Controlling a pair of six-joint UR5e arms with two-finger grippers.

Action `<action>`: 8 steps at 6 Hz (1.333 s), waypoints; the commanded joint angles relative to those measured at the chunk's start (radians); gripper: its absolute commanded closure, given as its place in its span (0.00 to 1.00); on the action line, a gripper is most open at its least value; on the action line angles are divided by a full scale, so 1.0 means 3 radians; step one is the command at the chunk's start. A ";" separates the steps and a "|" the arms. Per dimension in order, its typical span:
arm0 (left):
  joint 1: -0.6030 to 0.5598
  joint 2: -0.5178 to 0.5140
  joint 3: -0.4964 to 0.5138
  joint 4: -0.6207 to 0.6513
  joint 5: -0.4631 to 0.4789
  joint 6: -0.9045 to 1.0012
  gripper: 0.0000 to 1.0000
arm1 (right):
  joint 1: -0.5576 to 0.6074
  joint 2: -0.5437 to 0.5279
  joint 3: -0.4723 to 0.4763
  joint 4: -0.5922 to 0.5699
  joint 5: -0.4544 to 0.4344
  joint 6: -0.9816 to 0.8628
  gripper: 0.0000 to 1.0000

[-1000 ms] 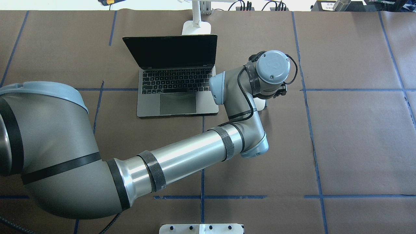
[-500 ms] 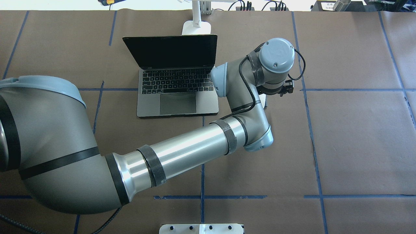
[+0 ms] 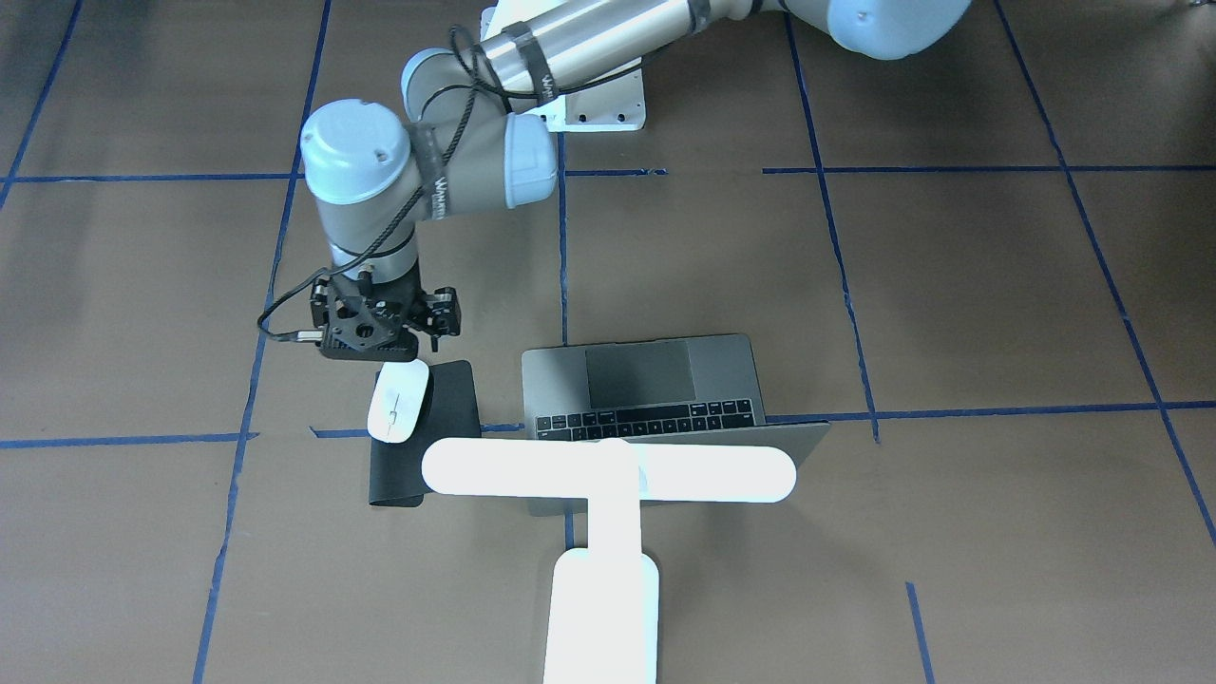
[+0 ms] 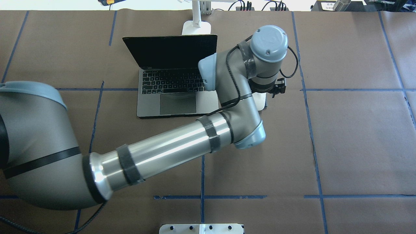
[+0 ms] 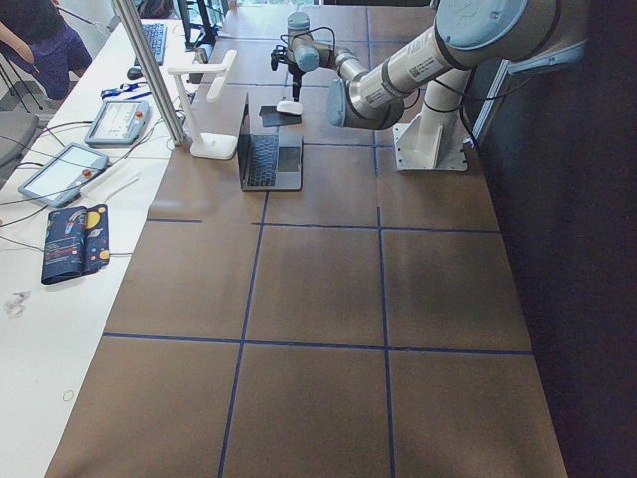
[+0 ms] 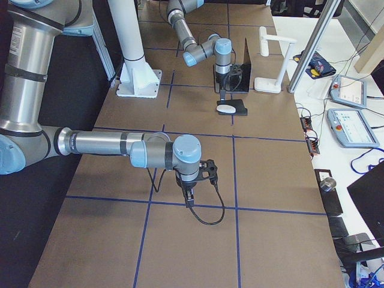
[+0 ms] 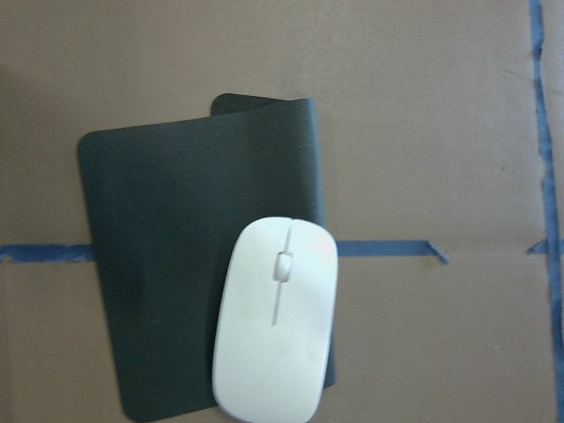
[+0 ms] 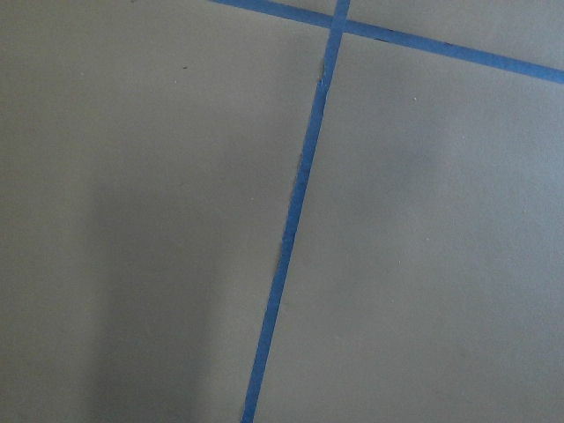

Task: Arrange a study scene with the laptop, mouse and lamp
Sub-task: 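Carry the white mouse with the left gripper over the mouse pad, then lower the mouse onto the pad and open the left gripper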

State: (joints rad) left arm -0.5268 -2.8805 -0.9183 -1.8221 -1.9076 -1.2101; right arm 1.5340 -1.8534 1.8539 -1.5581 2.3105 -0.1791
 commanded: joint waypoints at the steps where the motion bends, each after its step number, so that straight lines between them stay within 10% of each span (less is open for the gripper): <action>1: -0.0054 0.0818 -0.1532 0.0854 -0.0079 0.0325 0.00 | 0.0000 0.0001 -0.0028 -0.0001 -0.0001 0.0004 0.00; 4: -0.0273 0.2254 -0.3580 0.1630 -0.0114 0.1208 0.00 | 0.0000 0.0001 -0.0028 -0.0001 -0.0006 -0.0001 0.00; 8: -0.1859 0.3758 -0.4026 0.1635 -0.1293 0.3424 0.00 | 0.0000 0.0001 -0.0038 -0.0001 -0.0011 -0.0001 0.00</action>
State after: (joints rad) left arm -0.9484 -1.8674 -2.1213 -1.3326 -2.2102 -0.3587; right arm 1.5340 -1.8537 1.8428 -1.5586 2.3082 -0.1795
